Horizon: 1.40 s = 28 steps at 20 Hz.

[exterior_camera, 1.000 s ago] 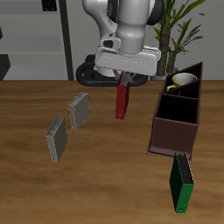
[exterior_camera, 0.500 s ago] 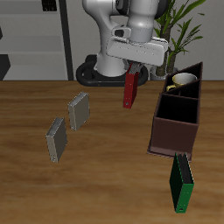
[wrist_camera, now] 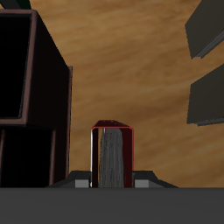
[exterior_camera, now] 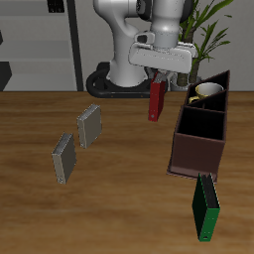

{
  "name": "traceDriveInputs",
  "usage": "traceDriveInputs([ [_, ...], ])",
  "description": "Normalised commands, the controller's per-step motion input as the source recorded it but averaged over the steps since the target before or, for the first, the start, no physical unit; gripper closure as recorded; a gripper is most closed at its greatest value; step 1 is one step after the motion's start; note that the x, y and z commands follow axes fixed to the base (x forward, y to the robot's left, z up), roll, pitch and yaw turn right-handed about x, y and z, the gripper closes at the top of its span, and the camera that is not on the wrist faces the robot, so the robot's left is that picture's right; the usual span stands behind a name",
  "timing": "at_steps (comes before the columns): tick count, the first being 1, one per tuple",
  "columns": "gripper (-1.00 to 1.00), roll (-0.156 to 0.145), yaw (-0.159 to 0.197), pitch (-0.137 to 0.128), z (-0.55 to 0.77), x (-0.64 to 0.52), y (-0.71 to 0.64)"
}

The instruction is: Place the white-yellow mug into the left desk caddy's left compartment and place the red book into the left desk caddy's front compartment

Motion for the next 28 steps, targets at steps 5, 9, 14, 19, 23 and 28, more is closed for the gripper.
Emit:
traceDriveInputs([
  [5, 1.0, 0.028, -0.008, 0.003, -0.06, -0.08, 0.19],
  [9, 1.0, 0.045, -0.004, 0.01, 0.05, -0.03, 0.31],
  [14, 1.0, 0.039, 0.028, -0.022, 0.06, 0.04, 0.21],
  [19, 1.0, 0.024, 0.012, 0.013, 0.04, 0.21, 0.2],
  [23, 1.0, 0.018, -0.003, 0.013, 0.03, 0.08, 0.12],
  [28, 1.0, 0.038, -0.018, 0.018, 0.03, 0.06, 0.17],
])
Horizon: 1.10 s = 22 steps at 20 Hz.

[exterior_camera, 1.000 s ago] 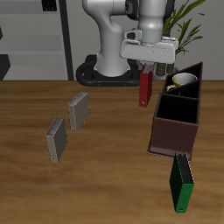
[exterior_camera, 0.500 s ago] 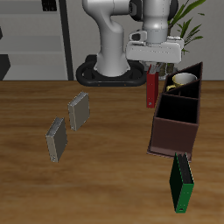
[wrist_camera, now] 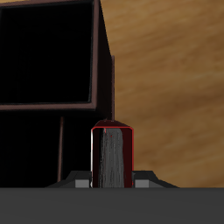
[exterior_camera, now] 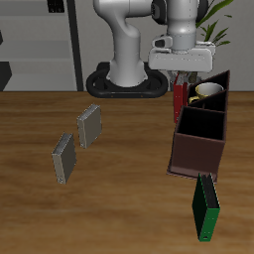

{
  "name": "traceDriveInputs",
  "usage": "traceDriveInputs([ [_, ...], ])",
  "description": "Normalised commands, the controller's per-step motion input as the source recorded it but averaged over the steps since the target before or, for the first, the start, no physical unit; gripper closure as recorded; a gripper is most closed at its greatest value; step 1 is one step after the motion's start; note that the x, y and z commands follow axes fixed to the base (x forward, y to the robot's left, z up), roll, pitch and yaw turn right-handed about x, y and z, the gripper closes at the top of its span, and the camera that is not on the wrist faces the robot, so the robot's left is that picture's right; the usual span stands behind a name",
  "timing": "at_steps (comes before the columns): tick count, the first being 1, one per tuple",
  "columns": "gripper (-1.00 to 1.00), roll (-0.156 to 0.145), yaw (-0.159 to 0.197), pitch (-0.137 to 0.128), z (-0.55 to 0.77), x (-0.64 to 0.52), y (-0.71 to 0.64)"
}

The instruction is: Place the white-yellow mug into the left desk caddy's left compartment and place the red book into the left desk caddy's front compartment

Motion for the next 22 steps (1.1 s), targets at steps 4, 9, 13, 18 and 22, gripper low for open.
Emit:
traceDriveInputs([
  [4, 1.0, 0.032, 0.032, 0.002, -0.02, 0.09, 0.21],
  [9, 1.0, 0.025, 0.001, 0.011, -0.01, 0.05, 0.12],
  [13, 1.0, 0.01, -0.006, -0.004, 0.05, 0.07, 0.13],
  [18, 1.0, 0.021, 0.002, 0.004, 0.01, 0.07, 0.12],
  [22, 1.0, -0.007, -0.029, 0.024, -0.05, 0.12, 0.03],
])
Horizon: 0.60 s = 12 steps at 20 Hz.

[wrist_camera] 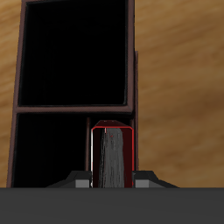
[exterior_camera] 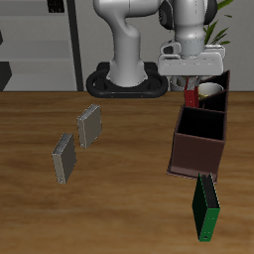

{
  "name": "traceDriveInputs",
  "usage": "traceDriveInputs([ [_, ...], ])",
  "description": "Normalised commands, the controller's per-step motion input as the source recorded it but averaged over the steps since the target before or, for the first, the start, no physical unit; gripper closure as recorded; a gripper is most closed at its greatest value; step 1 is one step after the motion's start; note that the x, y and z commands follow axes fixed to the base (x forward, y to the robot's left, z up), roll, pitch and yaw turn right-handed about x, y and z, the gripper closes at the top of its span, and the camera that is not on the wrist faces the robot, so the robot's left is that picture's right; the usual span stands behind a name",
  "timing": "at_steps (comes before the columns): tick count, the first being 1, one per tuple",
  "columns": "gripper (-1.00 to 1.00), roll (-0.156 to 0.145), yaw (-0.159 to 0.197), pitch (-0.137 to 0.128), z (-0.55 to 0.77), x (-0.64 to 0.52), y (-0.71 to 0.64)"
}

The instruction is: Place the white-yellow mug into the left desk caddy's left compartment and place the red book into the left desk caddy's front compartment

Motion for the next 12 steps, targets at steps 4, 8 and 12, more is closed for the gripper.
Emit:
traceDriveInputs([
  [4, 1.0, 0.005, -0.019, 0.037, -0.13, 0.15, 0.05],
  [8, 1.0, 0.006, -0.012, 0.014, -0.08, 0.0, 0.0],
  [12, 1.0, 0.055, 0.01, 0.07, -0.29, 0.0, 0.16],
])
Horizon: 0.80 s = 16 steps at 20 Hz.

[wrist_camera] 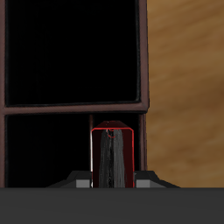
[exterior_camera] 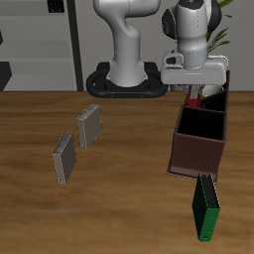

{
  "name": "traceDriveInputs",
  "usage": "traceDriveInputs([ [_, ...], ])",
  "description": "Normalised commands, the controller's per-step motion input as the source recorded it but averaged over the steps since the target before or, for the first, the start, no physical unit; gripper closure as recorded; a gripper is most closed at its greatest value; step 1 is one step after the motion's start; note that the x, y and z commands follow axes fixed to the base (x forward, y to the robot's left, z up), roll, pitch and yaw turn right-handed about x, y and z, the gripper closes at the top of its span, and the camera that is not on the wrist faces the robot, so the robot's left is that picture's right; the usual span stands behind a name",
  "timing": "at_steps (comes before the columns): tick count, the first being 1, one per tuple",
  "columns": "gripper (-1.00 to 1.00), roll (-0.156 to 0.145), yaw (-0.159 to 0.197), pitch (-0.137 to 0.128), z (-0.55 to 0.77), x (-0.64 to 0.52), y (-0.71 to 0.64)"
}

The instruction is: Place the white-yellow mug into the left desk caddy's left compartment and place the red book into the left desk caddy's front compartment

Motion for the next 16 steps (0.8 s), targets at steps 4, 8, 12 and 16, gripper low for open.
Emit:
traceDriveInputs([
  [4, 1.0, 0.036, -0.001, 0.077, -0.19, -0.04, 0.1],
  [8, -1.0, 0.026, -0.011, 0.038, -0.05, -0.12, 0.06],
  [12, -1.0, -0.002, -0.01, 0.0, 0.07, -0.05, -0.02],
  [16, -1.0, -0.016, 0.013, -0.025, 0.1, -0.07, -0.05],
])
